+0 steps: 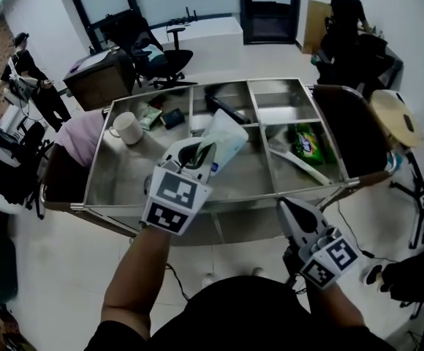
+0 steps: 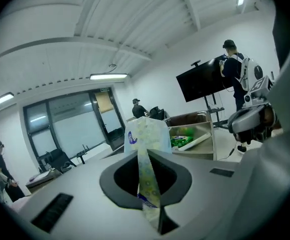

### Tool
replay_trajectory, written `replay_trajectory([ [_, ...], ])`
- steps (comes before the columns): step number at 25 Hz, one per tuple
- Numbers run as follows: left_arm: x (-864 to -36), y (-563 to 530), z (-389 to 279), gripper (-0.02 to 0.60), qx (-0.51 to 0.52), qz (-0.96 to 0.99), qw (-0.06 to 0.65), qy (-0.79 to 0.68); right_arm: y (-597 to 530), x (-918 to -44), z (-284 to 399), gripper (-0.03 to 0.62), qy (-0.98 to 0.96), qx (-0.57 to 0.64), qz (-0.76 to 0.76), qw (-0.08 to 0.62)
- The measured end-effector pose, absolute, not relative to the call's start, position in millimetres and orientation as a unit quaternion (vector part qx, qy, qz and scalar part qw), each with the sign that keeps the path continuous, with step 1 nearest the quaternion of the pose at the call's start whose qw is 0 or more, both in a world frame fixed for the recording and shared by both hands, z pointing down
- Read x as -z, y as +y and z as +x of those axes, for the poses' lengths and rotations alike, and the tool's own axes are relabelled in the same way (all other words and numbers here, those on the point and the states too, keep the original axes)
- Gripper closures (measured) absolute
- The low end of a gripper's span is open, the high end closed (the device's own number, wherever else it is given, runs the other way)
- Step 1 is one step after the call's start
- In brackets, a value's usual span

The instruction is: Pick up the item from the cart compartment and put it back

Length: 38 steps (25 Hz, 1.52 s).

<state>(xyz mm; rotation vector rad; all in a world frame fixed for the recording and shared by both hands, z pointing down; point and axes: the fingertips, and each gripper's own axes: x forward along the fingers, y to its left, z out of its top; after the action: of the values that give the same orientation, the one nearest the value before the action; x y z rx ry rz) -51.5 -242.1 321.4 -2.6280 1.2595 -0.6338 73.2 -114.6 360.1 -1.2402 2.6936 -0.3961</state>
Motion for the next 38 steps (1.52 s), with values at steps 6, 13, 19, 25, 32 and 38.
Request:
replay_trajectory([
  [6, -353.5, -260.0, -27.8, 0.58, 0.318, -0.869, 0.123, 0.358, -113.8, -360.7, 79.8, 0.577, 0.894, 0.131, -0.423, 0.075],
  [13, -381.3, -275.9, -2.9, 0.58, 0.42, -0.84, 0.196, 0.283, -115.0, -359.9, 81.4, 0.577, 0.892, 0.131, -0.426, 0.079],
  [19, -400.8, -289.2, 0.8, 0.58, 0.487, -0.804, 0.233, 0.248, -114.0, -358.4, 87.5, 0.579, 0.888, 0.13, -0.433, 0.082],
  [25, -420.0, -294.2, 8.5, 0.58, 0.52, -0.8, 0.221, 0.203, -114.5, -358.2, 91.2, 0.578, 0.886, 0.131, -0.437, 0.087],
  [32, -434.5, -292.1, 12.2, 0.413, 0.54, -0.794, 0.22, 0.173, -113.6, -358.0, 94.8, 0.579, 0.884, 0.132, -0.44, 0.09],
  [38, -430.1, -290.5, 9.1, 0.413, 0.532, -0.799, 0.221, 0.172, -115.0, -359.6, 95.3, 0.577, 0.883, 0.134, -0.441, 0.089],
])
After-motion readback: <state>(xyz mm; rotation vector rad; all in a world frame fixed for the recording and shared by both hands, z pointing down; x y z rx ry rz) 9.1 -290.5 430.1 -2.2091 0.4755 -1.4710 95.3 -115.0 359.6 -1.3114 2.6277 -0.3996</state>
